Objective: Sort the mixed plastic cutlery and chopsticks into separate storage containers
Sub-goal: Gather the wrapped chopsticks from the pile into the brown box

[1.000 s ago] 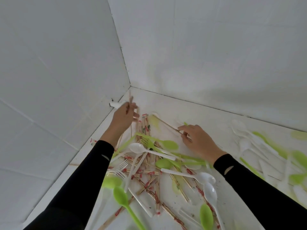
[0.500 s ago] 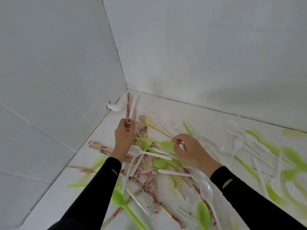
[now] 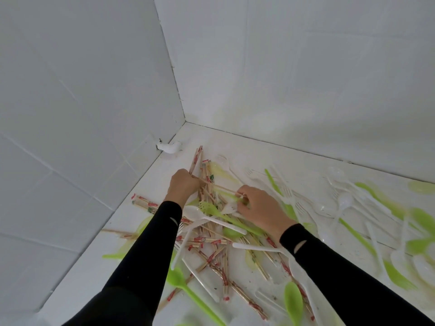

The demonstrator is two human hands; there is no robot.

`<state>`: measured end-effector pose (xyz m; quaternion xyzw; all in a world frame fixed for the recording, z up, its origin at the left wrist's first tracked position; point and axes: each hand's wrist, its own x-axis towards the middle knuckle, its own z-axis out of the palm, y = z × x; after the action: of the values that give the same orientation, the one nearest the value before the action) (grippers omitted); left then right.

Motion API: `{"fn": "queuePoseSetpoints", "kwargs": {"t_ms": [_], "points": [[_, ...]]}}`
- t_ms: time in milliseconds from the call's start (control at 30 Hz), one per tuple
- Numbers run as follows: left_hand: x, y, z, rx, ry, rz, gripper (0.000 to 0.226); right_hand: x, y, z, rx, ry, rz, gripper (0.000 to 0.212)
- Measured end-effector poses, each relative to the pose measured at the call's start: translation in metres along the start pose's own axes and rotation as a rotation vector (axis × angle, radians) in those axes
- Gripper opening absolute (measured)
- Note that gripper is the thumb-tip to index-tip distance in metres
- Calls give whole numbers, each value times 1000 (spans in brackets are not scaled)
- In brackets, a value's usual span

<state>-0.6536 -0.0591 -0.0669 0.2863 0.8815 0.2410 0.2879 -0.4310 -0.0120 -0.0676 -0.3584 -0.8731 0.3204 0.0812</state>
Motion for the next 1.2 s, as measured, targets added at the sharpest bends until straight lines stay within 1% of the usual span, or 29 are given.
{"fn": "queuePoseSetpoints", "kwargs": {"t_ms": [100, 200, 233, 300, 333, 367, 467, 500, 533, 600, 633, 667, 733, 800, 867, 900, 1000, 1067, 1133, 1167, 1200], "points": [[-3, 5, 5, 62, -6, 14, 35, -11, 25, -19, -32, 99, 131, 25], [-8, 11, 6, 145, -35, 40, 33, -13, 41, -32, -30, 132, 246, 39], [-8, 12, 6, 154, -50, 42, 32, -12, 39, -33, -1, 151, 247, 44], [-10, 15, 3, 120, -52, 52, 31, -6, 21, -32, 92, 188, 188, 46], [-11, 17, 0, 61, -48, 56, 28, -3, 9, -29, 145, 160, 154, 47], [-14, 18, -3, -26, -44, 61, 24, 0, -4, -25, 198, 92, 129, 50], [-26, 20, -15, -318, -26, 91, 21, 9, -37, -8, 357, -183, 128, 64], [-30, 20, -17, -403, -12, 103, 20, 12, -42, -2, 374, -221, 130, 63], [-33, 18, -19, -490, 9, 105, 22, 15, -46, 5, 366, -213, 137, 55], [-36, 14, -24, -682, 63, 92, 29, 20, -49, 17, 297, -122, 167, 28], [-37, 11, -27, -792, 110, 104, 28, 23, -49, 22, 241, -87, 176, 20], [-38, 9, -32, -884, 181, 143, 25, 24, -49, 25, 184, -69, 177, 20], [-43, 8, -45, -971, 336, 273, 21, 27, -49, 29, 79, -85, 178, 30], [-52, 12, -60, -1009, 409, 437, 20, 30, -51, 31, -23, -127, 197, 37], [-60, 15, -72, -1018, 436, 566, 18, 35, -50, 34, -87, -157, 192, 31], [-64, 15, -78, -995, 455, 600, 17, 37, -49, 35, -99, -161, 182, 29], [-68, 7, -85, -877, 521, 636, 17, 41, -49, 33, -72, -117, 190, 27], [-71, -3, -81, -809, 538, 649, 17, 42, -51, 27, -14, 15, 195, 22], [-72, -12, -71, -769, 522, 642, 20, 46, -54, 19, 8, 119, 174, 23], [-73, -17, -65, -779, 509, 616, 21, 49, -56, 16, 3, 111, 172, 24], [-74, -21, -59, -806, 502, 579, 20, 51, -56, 14, -6, 64, 177, 26]]}}
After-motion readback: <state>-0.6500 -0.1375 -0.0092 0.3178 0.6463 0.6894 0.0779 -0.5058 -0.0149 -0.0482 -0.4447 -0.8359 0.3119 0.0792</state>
